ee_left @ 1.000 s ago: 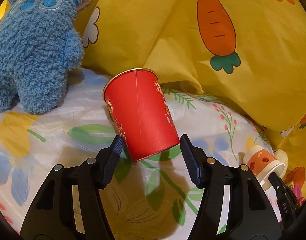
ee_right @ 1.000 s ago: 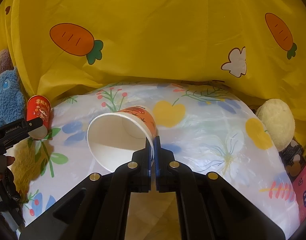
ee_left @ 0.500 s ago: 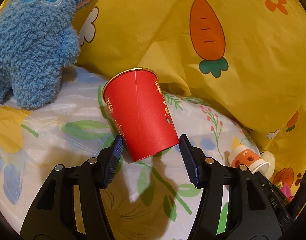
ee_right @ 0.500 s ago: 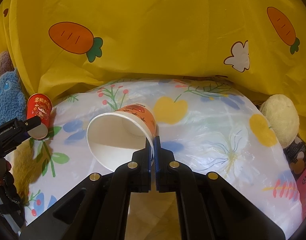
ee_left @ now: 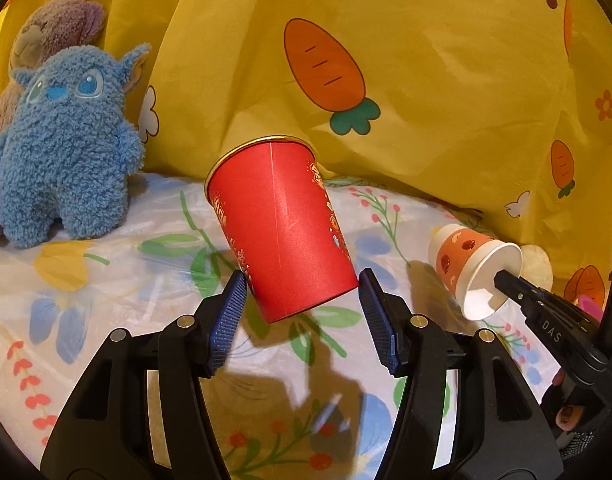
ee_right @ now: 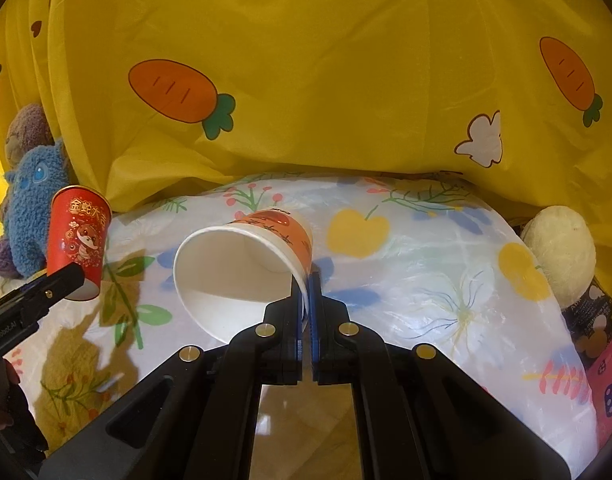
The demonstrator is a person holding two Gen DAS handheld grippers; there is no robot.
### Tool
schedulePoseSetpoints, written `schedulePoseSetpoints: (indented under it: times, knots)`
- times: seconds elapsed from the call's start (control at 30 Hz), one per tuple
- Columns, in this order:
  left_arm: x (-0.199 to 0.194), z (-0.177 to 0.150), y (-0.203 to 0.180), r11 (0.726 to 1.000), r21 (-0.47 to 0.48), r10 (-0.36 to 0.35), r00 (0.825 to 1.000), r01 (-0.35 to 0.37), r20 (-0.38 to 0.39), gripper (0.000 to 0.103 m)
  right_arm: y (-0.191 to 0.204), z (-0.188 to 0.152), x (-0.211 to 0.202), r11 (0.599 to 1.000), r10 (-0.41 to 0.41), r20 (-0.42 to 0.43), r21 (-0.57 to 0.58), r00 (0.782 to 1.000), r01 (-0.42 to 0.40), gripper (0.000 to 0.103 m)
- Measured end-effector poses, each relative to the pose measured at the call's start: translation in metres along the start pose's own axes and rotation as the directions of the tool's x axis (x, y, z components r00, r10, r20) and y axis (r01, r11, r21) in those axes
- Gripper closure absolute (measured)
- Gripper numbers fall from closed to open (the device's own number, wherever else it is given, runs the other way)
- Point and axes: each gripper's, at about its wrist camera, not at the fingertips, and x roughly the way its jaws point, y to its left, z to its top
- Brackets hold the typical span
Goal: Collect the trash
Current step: 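Carry the red cup and white cup over the pink bucket with both grippers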
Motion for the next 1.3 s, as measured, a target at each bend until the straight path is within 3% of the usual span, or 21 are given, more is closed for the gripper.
schedulePoseSetpoints:
  times: [0.37, 0.67, 1.07, 1.3]
  knots:
    - [-0.066, -0.018, -0.045, 0.996, 0.067, -0.056, 0.996, 0.051, 0.071, 0.046, -0.001, -0.023, -0.101, 0.999, 0.038, 0.09, -0.038, 0.995, -0.034, 0.099]
    - [-0.109, -0.048, -0.088, 0.984, 0.153, -0.102, 0.99, 0.085, 0.102, 0.046, -0.017, -0.061, -0.161, 0.999, 0.001, 0.135, -0.034, 0.991, 0.003, 0.099]
    - [-0.132, -0.089, -0.146, 0.951, 0.267, -0.188, 0.978, 0.157, 0.092, 0.046, -0.057, -0.1, -0.208, 0.997, -0.073, 0.166, 0.019, 0.983, 0.071, 0.099]
    - [-0.135, -0.107, -0.189, 0.916, 0.334, -0.262, 0.963, 0.224, 0.071, 0.046, -0.096, -0.112, -0.225, 0.988, -0.139, 0.172, 0.09, 0.975, 0.125, 0.099]
